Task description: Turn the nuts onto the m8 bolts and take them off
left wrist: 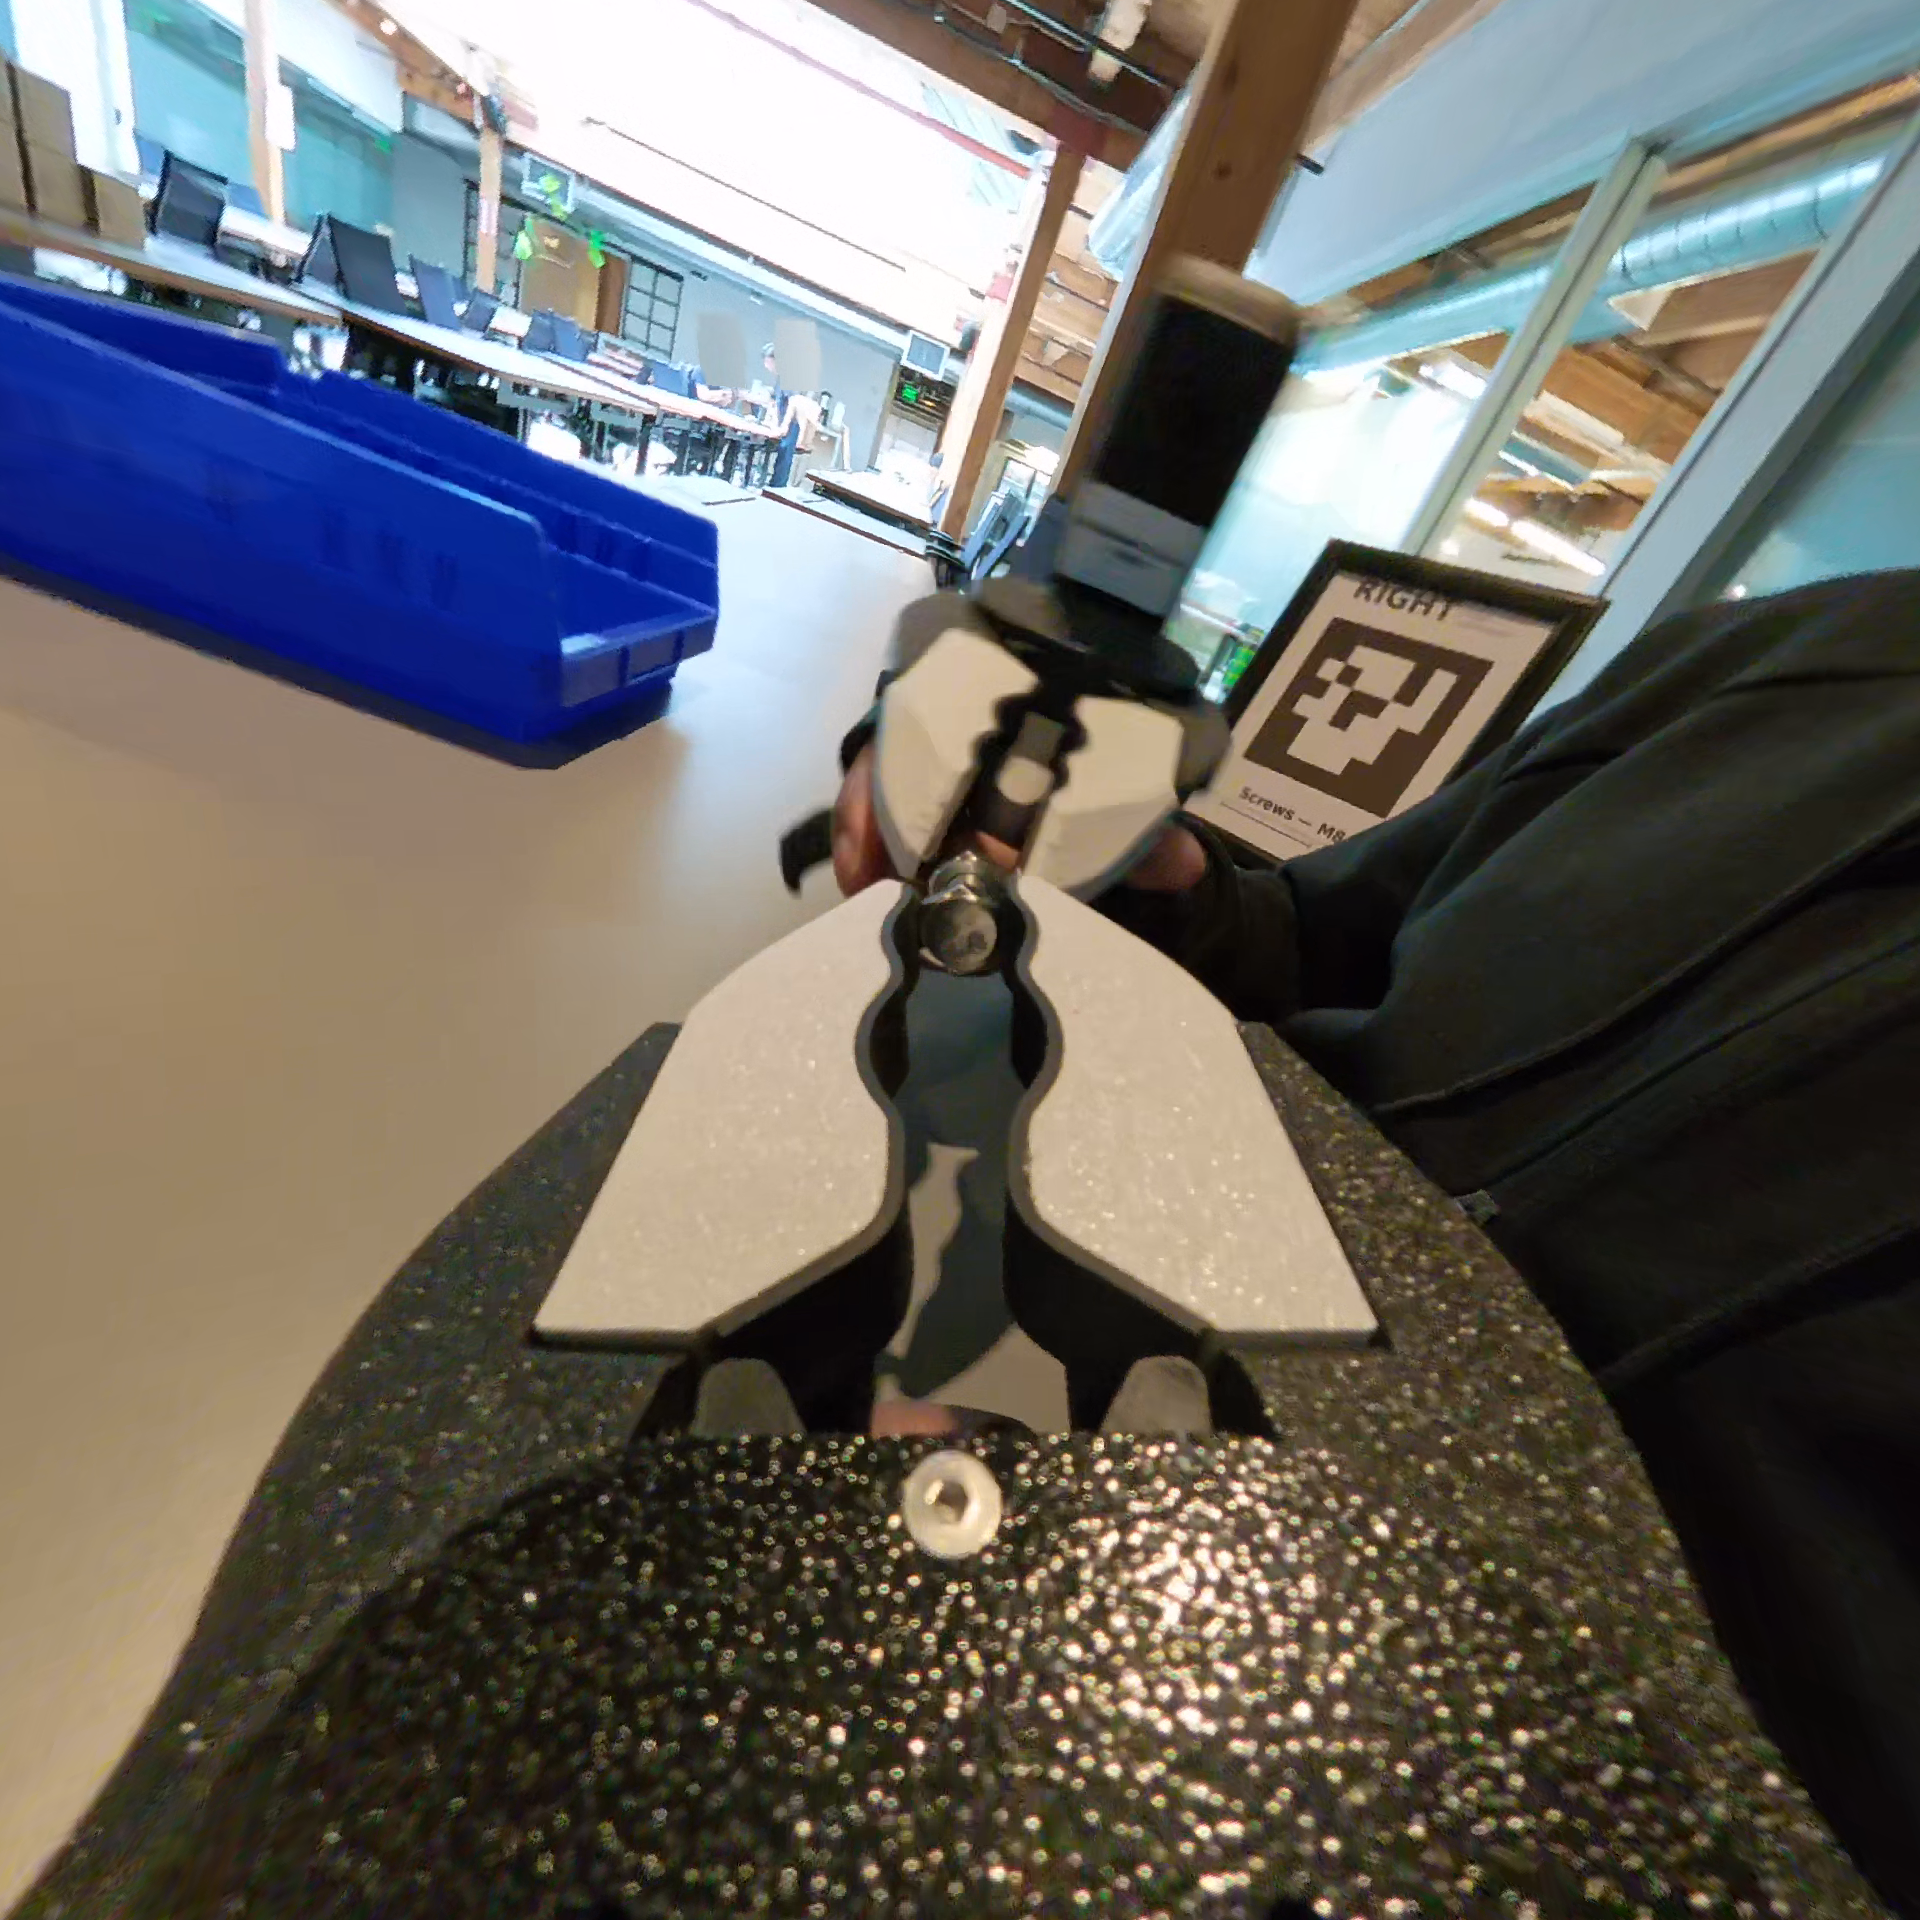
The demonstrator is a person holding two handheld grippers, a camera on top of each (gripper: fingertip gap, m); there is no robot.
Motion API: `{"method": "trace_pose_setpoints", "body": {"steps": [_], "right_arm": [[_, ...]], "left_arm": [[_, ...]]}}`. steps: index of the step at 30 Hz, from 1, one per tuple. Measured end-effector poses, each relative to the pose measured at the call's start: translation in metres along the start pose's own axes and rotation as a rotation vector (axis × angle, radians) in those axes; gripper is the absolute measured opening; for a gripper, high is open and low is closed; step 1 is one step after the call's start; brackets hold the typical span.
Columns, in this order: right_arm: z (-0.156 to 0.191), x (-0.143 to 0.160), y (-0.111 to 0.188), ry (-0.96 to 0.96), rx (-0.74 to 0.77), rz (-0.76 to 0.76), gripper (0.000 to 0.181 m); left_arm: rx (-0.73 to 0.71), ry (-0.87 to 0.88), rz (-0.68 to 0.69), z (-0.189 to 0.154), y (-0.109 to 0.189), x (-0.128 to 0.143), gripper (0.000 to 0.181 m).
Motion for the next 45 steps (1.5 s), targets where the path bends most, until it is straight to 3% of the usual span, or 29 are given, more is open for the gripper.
{"method": "trace_pose_setpoints", "body": {"steps": [2, 4, 8, 13, 19, 22, 26, 28, 30, 32, 35, 38, 42, 45], "right_arm": [[-0.001, -0.004, 0.003, -0.305, -0.150, -0.048, 0.014], [-0.006, -0.006, 0.006, -0.324, -0.171, -0.115, 0.019], [-0.013, -0.007, 0.007, 0.048, 0.044, -0.119, 0.037], [-0.001, -0.009, 0.004, 0.472, 0.185, -0.080, 0.035], [0.000, 0.003, -0.005, 0.649, 0.258, 0.014, 0.015], [-0.001, 0.003, -0.004, 0.497, 0.204, 0.030, 0.015], [0.000, 0.010, -0.003, -0.195, -0.093, 0.037, 0.014], [-0.003, 0.006, 0.001, -0.343, -0.197, -0.049, 0.018], [-0.012, 0.002, 0.003, -0.245, -0.119, -0.111, 0.030], [-0.016, 0.000, 0.005, -0.022, 0.004, -0.119, 0.034], [-0.008, -0.003, 0.005, 0.319, 0.120, -0.106, 0.034], [-0.005, -0.001, 0.000, 0.538, 0.216, -0.061, 0.032], [-0.004, 0.005, -0.007, 0.627, 0.270, -0.019, 0.020], [-0.005, 0.004, -0.007, 0.554, 0.260, -0.006, 0.014]], "left_arm": [[0.011, -0.038, -0.020, -0.004, -0.001, -0.003, 0.014], [-0.010, -0.038, -0.042, -0.001, 0.001, -0.006, 0.014], [-0.005, 0.021, -0.090, 0.003, 0.007, -0.011, 0.014], [-0.006, 0.057, -0.071, 0.005, 0.005, -0.008, 0.014], [0.009, 0.067, -0.048, 0.003, 0.003, -0.005, 0.014], [-0.008, 0.041, -0.034, 0.003, 0.002, -0.004, 0.014], [-0.032, -0.065, 0.014, 0.000, 0.000, 0.000, 0.014], [-0.038, -0.082, -0.002, 0.000, -0.001, -0.001, 0.014], [-0.056, -0.057, -0.017, 0.004, 0.000, -0.003, 0.014], [-0.052, -0.021, -0.051, 0.006, 0.004, -0.007, 0.014], [-0.046, 0.038, -0.076, 0.009, 0.007, -0.009, 0.014], [-0.037, 0.055, -0.081, 0.009, 0.008, -0.009, 0.014], [-0.025, 0.069, -0.062, 0.008, 0.006, -0.007, 0.014], [-0.041, 0.059, -0.049, 0.009, 0.005, -0.005, 0.014]]}}
Point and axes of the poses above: each gripper's, where its closed fingertips meet, y back along the fingers, x out of its underside, z = x × y across the jaws, the point moved 3 cm from there along y, back along the fingers
